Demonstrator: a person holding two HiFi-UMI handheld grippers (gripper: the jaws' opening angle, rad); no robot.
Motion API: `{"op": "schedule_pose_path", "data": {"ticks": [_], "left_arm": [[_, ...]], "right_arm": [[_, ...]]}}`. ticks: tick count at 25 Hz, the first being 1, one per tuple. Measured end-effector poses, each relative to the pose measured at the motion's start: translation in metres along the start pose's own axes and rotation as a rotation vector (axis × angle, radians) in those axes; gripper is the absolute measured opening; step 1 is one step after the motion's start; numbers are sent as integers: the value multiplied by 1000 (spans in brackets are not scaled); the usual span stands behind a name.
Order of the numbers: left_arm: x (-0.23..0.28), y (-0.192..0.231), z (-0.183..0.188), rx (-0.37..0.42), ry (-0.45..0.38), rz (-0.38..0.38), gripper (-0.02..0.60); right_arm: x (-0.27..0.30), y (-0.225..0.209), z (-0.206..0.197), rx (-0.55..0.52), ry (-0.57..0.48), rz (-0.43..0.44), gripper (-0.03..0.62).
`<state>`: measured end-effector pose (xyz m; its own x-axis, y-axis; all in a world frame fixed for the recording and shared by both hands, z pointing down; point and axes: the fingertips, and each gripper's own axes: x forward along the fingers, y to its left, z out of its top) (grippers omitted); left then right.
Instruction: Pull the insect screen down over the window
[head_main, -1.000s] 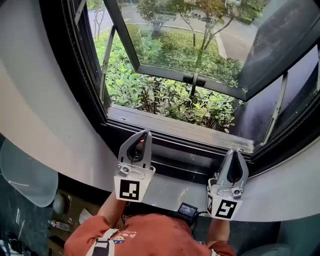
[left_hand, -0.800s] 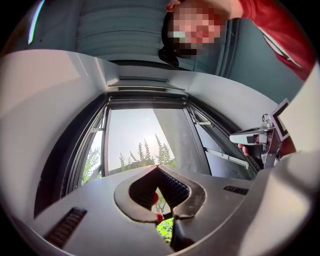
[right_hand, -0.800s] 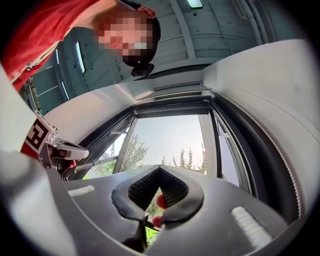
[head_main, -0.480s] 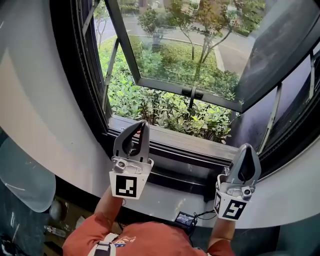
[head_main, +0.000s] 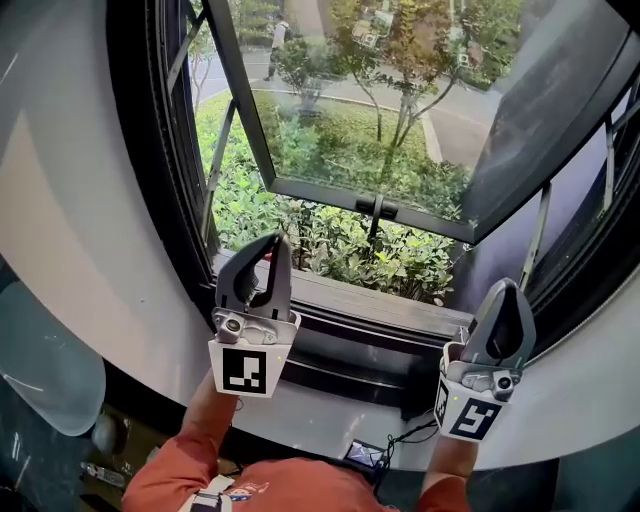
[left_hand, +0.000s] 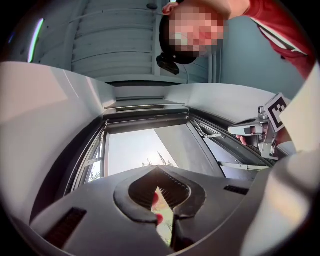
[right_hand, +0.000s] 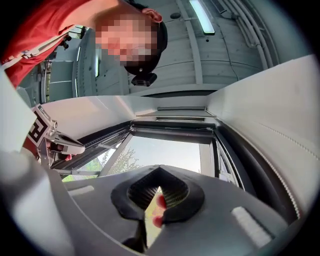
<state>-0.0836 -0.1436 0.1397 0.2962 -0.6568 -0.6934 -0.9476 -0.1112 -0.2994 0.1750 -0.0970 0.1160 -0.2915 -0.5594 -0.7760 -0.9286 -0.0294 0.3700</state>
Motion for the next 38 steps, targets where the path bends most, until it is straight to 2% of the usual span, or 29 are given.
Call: {"op": "schedule_pose_path", "data": {"ticks": [15,19,23,38], "left_arm": [[48,34,63,135,-172,31,6],[65,39,73,207,-194,22,6],[86,45,89,285,-226,15,6],[154,58,150,523,-289,-8,6]], "right_arm": [[60,-19,52,-200,-140,20,9],[77,-30,56,-259,-136,11,9],[104,-33,79,-338,-190,10,9],[177,-43,118,-601,-244,34,9]]}}
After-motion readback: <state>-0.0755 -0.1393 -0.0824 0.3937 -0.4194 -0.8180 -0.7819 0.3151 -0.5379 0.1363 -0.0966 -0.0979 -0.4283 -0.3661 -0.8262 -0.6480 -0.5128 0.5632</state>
